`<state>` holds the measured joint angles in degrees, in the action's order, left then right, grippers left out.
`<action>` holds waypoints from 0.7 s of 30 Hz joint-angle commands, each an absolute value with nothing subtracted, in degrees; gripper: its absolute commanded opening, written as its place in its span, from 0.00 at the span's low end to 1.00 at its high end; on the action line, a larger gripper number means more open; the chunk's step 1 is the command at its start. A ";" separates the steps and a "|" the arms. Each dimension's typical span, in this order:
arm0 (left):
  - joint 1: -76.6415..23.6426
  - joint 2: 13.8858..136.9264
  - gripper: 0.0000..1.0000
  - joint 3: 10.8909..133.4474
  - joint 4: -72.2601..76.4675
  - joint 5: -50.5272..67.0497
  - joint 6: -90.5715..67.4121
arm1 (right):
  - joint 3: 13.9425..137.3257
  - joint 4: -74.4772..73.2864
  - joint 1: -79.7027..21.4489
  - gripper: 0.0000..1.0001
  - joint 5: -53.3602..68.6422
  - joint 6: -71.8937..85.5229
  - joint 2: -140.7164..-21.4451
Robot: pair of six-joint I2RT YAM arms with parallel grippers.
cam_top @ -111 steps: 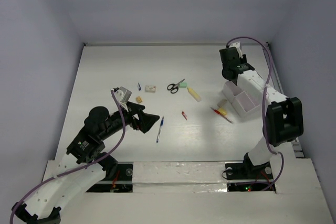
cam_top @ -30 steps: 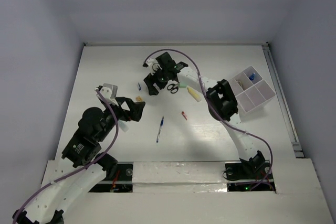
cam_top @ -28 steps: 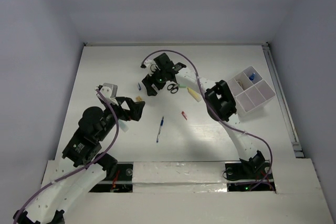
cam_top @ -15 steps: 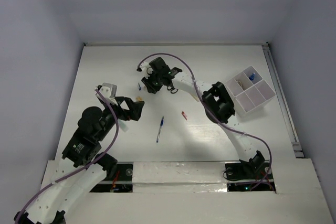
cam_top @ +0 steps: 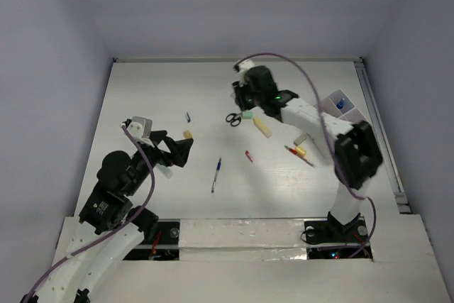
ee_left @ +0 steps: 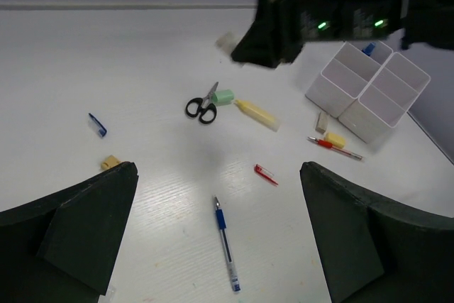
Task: Sort the stationery into containers
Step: Place the stationery in the storage box.
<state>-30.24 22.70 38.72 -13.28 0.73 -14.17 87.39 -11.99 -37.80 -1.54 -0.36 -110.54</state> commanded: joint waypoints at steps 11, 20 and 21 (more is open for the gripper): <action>-33.75 17.32 0.99 39.02 -10.11 2.81 -13.36 | 64.69 -25.66 -17.85 0.13 -25.74 5.54 -74.80; -34.80 15.47 0.99 39.11 -10.28 2.29 -13.36 | 67.58 -31.63 -12.30 0.14 -30.32 1.77 -81.99; -34.80 15.47 0.99 39.11 -10.28 2.29 -13.36 | 68.46 -31.81 -11.78 0.14 -31.02 1.24 -83.74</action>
<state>-34.46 16.05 38.72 -12.69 2.50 -13.96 65.25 -29.15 -12.60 -27.33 3.73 -80.88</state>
